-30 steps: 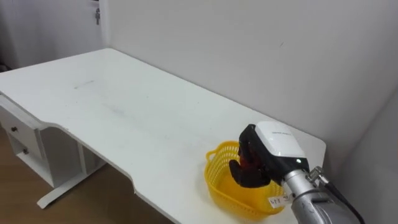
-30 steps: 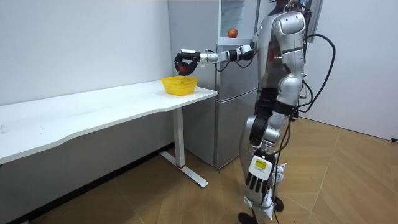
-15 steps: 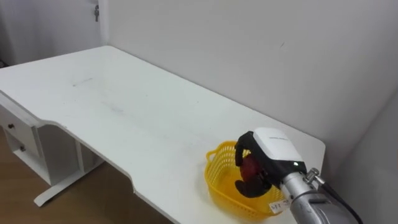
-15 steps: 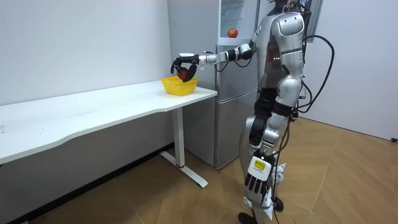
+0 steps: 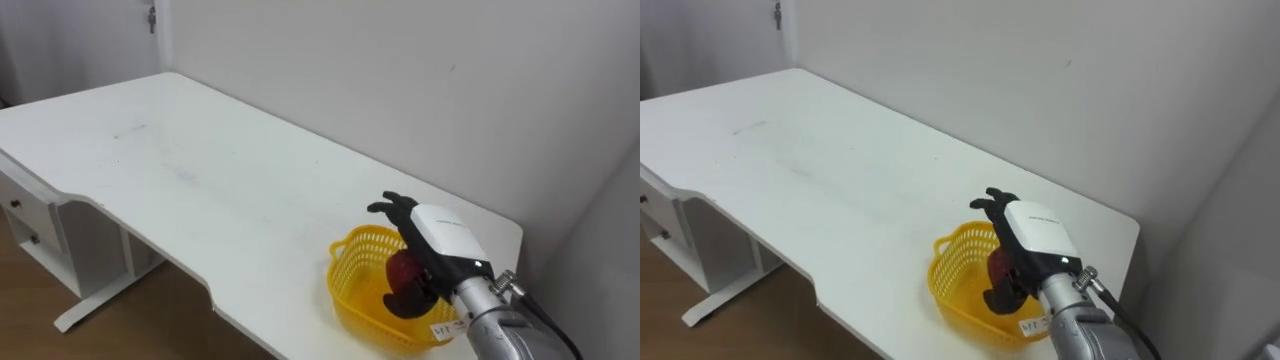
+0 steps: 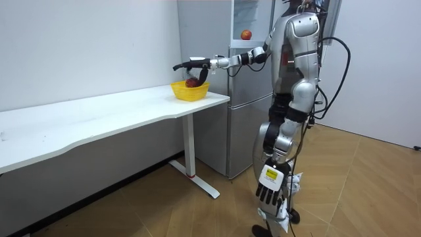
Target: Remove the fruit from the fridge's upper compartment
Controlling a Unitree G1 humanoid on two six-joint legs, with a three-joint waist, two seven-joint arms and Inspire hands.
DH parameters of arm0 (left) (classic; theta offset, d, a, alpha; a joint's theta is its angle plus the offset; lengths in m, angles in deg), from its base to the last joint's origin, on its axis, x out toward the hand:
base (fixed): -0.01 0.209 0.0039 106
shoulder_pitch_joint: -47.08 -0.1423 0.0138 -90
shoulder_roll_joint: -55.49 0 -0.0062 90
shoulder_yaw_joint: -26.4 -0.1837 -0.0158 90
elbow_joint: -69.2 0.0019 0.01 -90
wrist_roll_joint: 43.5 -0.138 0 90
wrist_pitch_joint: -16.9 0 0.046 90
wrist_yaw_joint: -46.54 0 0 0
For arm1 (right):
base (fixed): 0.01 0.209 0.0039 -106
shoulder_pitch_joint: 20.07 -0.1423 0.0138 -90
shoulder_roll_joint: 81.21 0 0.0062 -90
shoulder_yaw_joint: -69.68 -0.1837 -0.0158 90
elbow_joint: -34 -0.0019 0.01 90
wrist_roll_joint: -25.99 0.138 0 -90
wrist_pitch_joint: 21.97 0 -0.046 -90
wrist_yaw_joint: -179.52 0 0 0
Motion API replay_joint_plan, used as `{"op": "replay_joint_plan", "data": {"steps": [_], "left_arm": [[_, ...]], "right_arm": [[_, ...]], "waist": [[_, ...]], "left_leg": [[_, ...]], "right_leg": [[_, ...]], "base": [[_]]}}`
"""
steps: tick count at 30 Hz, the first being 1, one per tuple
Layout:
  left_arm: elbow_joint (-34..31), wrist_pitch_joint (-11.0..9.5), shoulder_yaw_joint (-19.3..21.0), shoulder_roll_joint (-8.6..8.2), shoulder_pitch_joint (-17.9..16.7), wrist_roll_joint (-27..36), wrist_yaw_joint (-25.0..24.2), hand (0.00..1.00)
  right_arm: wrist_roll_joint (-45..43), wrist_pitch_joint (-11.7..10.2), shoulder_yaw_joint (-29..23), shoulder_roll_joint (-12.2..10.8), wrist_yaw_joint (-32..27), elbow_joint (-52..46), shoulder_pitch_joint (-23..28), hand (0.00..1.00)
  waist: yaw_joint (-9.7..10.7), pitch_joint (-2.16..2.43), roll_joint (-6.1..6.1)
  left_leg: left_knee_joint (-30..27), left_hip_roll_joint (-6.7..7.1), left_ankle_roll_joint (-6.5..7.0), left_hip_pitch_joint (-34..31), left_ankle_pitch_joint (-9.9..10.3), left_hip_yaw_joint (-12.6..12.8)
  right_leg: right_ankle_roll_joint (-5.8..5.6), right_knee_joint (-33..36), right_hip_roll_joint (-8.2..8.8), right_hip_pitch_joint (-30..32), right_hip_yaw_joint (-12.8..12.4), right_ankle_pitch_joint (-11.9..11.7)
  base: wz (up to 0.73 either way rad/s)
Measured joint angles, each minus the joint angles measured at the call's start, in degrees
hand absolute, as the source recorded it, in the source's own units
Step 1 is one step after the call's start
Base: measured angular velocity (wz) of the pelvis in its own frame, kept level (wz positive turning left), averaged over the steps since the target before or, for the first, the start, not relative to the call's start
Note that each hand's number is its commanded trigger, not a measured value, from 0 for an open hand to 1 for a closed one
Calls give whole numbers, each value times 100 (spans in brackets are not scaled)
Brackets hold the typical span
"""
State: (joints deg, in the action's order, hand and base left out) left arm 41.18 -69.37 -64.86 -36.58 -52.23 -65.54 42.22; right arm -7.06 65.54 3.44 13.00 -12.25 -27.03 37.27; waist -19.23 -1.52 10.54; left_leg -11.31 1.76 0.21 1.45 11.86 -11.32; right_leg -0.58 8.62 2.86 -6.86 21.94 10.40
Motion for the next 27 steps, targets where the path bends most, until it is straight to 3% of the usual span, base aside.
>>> {"op": "replay_joint_plan", "data": {"steps": [16, 23, 25, 27], "left_arm": [[-2, -2, 13, 1, 45, -7, 13, 0], [-5, -2, 102, 0, 87, -5, 16, 0], [-5, -3, 102, 0, 89, -5, 16, 0], [-6, -8, 100, 4, 117, -10, 24, 0]], "right_arm": [[-3, -4, -3, 64, 2, 0, -61, 0], [-2, -69, -5, 157, 4, -17, -99, 0], [-2, -77, -5, 211, 4, -18, -99, 0], [-2, -101, -9, 232, 3, -18, -103, 0]], "waist": [[6, 11, -9], [9, 41, -37], [8, 52, -55], [18, 47, -105]], "left_leg": [[-9, 0, 0, 16, 0, -15], [-26, -2, 0, 22, 0, -31], [-29, -6, 0, 38, 0, -124], [-26, -82, 1, 118, -2, -560]], "right_leg": [[0, 0, -2, -4, 2, 0], [0, 16, -1, 1, 1, 0], [1, 67, -5, 15, 4, 2], [22, 446, -4, 203, -16, 132]], "base": [[0], [0], [0], [-15]]}}
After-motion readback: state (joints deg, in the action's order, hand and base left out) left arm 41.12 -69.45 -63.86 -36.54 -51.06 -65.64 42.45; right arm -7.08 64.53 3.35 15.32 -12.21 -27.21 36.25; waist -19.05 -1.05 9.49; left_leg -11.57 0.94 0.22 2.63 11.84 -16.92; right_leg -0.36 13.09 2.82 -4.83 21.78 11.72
